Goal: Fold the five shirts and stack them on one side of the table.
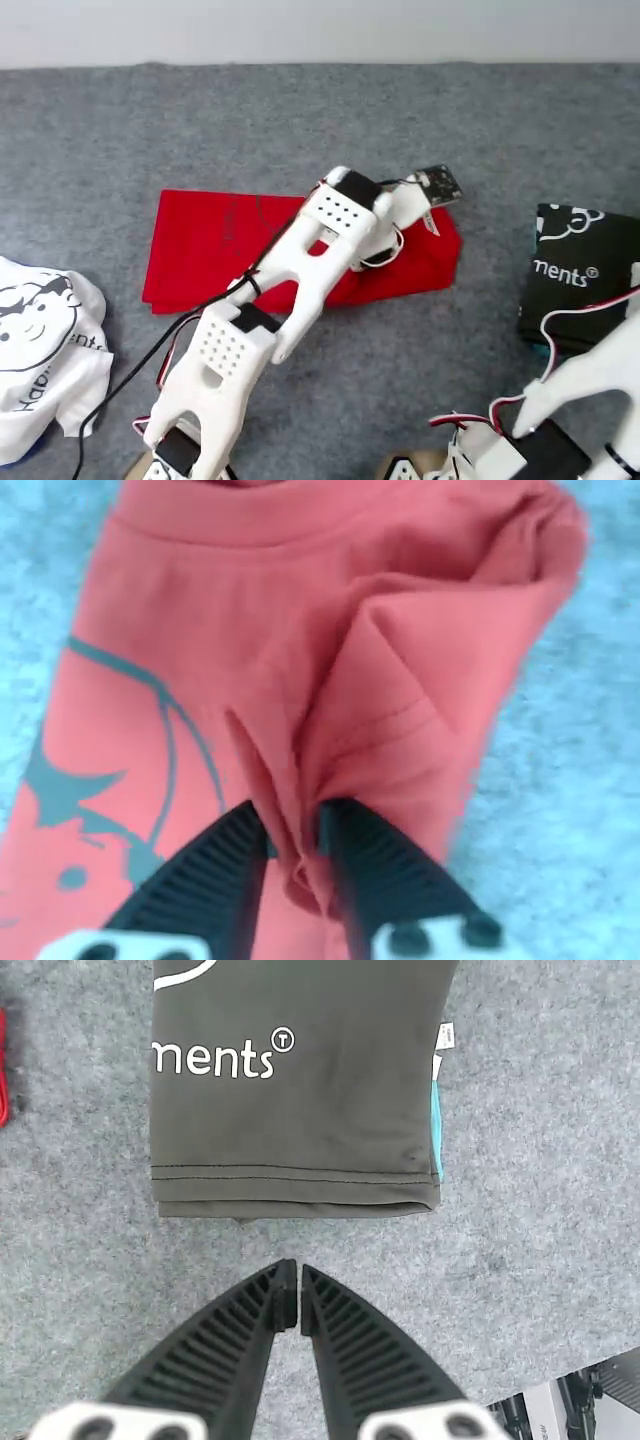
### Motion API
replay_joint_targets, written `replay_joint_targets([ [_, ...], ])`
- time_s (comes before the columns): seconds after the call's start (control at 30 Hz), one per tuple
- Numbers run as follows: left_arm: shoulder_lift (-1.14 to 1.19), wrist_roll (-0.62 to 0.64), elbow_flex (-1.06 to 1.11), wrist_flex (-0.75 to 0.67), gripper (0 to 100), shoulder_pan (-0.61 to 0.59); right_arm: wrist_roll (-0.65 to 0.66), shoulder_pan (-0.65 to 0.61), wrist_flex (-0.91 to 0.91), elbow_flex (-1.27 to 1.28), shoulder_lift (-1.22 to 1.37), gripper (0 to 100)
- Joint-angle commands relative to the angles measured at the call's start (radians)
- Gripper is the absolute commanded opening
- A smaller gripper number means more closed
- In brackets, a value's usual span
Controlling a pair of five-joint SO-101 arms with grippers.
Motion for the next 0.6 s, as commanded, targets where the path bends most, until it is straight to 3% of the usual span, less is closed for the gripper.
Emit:
replay_joint_targets([
  [0.0, -0.015, 0.009, -0.061, 0.021, 17, -0.014, 0.006, 0.004, 0.039, -0.005, -0.035, 1.9],
  [0.2, -0.006, 0.003, -0.140, 0.080, 17, -0.018, 0.006, 0.004, 0.039, -0.005, -0.035, 1.9],
  [0.57, -0.005, 0.002, -0.139, 0.038, 17, -0.138, 0.054, 0.008, 0.041, -0.005, -0.035, 1.8],
])
